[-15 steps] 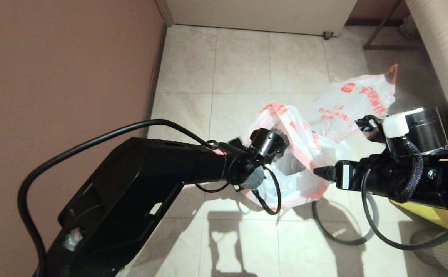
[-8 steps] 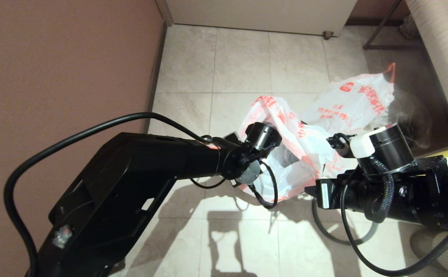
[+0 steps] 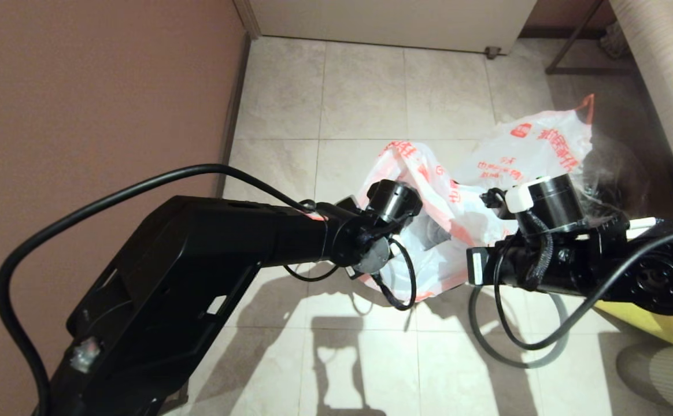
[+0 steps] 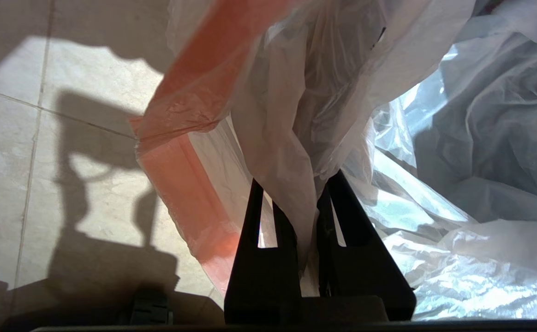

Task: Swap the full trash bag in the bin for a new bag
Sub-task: Put the new garbage bag on the trash can

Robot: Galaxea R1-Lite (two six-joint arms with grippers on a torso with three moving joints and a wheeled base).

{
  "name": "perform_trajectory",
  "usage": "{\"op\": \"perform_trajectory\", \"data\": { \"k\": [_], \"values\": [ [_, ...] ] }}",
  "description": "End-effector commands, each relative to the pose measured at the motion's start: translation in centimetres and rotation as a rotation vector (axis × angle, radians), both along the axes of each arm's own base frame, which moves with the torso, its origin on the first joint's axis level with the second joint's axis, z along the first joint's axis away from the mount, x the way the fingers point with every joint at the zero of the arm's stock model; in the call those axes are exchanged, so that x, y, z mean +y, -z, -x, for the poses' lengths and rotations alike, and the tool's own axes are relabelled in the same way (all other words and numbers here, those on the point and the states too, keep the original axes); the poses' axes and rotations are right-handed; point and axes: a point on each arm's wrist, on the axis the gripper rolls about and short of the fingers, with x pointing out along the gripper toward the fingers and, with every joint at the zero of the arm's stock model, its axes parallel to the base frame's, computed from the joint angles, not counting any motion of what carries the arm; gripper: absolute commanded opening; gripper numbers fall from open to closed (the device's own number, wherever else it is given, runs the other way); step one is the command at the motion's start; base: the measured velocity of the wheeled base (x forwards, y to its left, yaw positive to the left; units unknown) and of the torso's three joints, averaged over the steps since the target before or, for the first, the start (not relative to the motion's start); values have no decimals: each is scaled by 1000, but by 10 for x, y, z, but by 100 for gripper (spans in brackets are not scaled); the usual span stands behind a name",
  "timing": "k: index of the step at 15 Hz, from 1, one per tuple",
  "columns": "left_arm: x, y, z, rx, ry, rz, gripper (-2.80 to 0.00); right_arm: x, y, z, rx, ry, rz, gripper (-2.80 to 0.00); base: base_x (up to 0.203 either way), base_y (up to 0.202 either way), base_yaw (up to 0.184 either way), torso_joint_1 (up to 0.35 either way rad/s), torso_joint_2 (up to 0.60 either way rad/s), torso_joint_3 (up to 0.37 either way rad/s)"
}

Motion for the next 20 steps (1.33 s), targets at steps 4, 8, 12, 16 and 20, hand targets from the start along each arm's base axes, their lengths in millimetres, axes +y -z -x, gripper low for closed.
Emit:
{"op": "perform_trajectory", "data": {
  "k": [4,8,12,16,20],
  "values": [
    [1,-14,7,-13,3,20,-280,-13,0,-12,-20,17,59,-280,0,0,0,0,0,0],
    [5,-17,7,-16,-1,23,-280,-14,-3,-11,-42,-25,122,0,0,0,0,0,0,0],
    [9,-26,9,-16,13,47,-280,-11,-4,-24,-106,-59,206,0,0,0,0,0,0,0],
    [11,-31,11,-13,18,66,-280,-4,7,-51,-172,-90,292,-280,0,0,0,0,0,0],
    [11,-29,10,-10,17,66,-280,-9,-7,-51,-218,-67,298,-280,0,0,0,0,0,0]
  ]
}}
